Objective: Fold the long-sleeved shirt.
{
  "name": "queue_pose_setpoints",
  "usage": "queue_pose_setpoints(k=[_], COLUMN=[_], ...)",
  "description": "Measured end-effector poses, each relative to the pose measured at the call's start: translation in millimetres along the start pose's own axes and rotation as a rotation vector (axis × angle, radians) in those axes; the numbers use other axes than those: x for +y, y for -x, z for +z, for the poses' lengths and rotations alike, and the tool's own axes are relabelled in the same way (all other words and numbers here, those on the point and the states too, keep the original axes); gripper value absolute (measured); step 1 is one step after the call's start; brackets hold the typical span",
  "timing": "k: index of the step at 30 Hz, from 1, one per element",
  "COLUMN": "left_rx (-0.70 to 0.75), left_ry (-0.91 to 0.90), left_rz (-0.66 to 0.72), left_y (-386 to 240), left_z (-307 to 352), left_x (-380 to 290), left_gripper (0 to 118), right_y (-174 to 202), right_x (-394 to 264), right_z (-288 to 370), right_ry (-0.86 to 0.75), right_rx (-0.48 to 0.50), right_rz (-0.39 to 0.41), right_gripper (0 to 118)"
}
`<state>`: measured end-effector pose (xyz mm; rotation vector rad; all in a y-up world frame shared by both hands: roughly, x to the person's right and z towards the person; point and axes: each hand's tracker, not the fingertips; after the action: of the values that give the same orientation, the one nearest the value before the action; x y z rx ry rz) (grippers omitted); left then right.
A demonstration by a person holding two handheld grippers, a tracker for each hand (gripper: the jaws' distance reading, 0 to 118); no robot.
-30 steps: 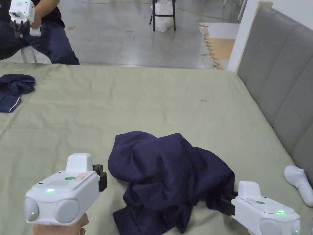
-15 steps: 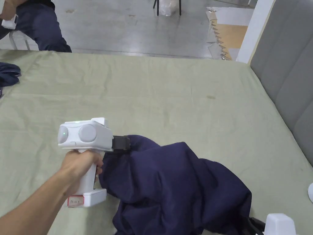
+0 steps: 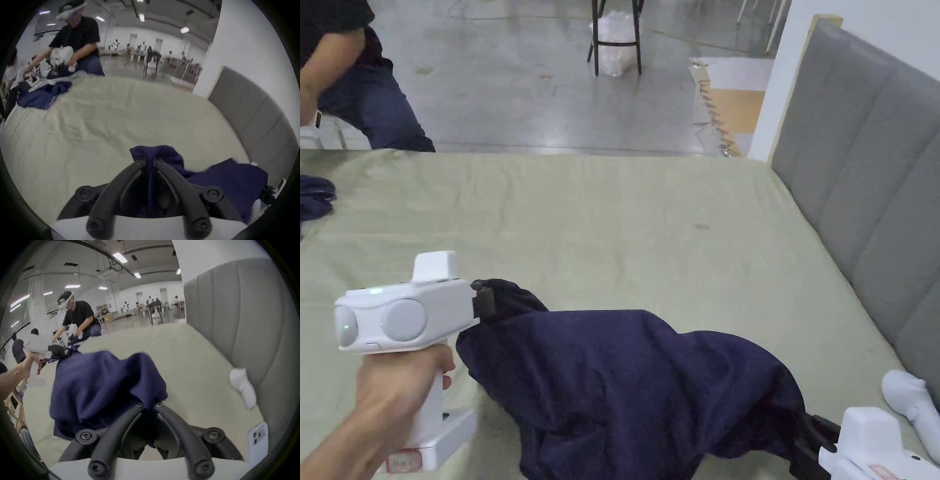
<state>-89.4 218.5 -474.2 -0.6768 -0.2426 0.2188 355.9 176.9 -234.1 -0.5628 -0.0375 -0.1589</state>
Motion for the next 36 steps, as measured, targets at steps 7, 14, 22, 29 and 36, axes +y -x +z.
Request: queue_pose_setpoints(k=[7,14,22,29,36], left_rx=[0.019,0.067,0.143,0.205,0.221], left_ry=[-0.252,-0.489,-0.673,-0.764,-0.779], left_rz=[-0.053,-0.109,-0.162,-0.179,-0.157], left_y=[2,-8,-53,-84,-92], left_z=[149,284,380,409,383], left_x=[67,168,275,356,420], left_gripper=[11,11,11,11,11], right_y=[4,22,70,90,106], right_x=[113,260,403,496,566], right_z=[71,154,238,259,227], right_ry=[-0.199,-0.376,-0.584,-0.671,-0.693], right_rx=[0.009,0.005,-0.031,-0.069,-0.125], right_rz=[0.056,0.137,0.189,0.163,0.18], right_gripper=[3,3,3,3,3])
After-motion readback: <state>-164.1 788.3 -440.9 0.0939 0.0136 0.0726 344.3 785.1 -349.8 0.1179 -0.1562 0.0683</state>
